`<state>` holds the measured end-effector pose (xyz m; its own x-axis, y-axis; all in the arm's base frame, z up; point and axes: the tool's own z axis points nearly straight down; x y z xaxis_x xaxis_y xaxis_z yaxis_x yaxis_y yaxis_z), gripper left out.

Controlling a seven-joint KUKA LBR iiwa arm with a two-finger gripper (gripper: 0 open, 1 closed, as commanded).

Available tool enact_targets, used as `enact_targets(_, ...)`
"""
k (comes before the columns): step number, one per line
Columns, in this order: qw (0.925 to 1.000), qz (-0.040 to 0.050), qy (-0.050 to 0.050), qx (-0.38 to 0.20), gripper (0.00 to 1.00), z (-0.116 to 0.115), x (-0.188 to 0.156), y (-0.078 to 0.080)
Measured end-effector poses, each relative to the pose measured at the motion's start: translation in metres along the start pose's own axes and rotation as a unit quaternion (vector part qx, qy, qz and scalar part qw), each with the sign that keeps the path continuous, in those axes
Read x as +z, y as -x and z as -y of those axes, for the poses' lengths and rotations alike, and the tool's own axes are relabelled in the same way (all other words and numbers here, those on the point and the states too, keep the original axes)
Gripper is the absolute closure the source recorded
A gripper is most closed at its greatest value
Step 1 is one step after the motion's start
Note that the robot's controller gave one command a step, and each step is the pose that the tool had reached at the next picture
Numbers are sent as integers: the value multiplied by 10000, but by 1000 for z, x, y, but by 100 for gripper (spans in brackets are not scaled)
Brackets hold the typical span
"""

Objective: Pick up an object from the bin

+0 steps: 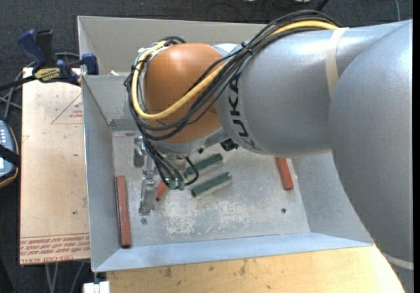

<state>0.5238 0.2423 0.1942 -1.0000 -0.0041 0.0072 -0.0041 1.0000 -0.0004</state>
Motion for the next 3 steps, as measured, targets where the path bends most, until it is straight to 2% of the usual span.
enact_targets(1,10000,36,8,18,0,1,-4,2)
enact_targets(2,9995,46,16,-312,0,37,15,23)
enact_targets(3,9990,66,8,-451,0,52,76,29)
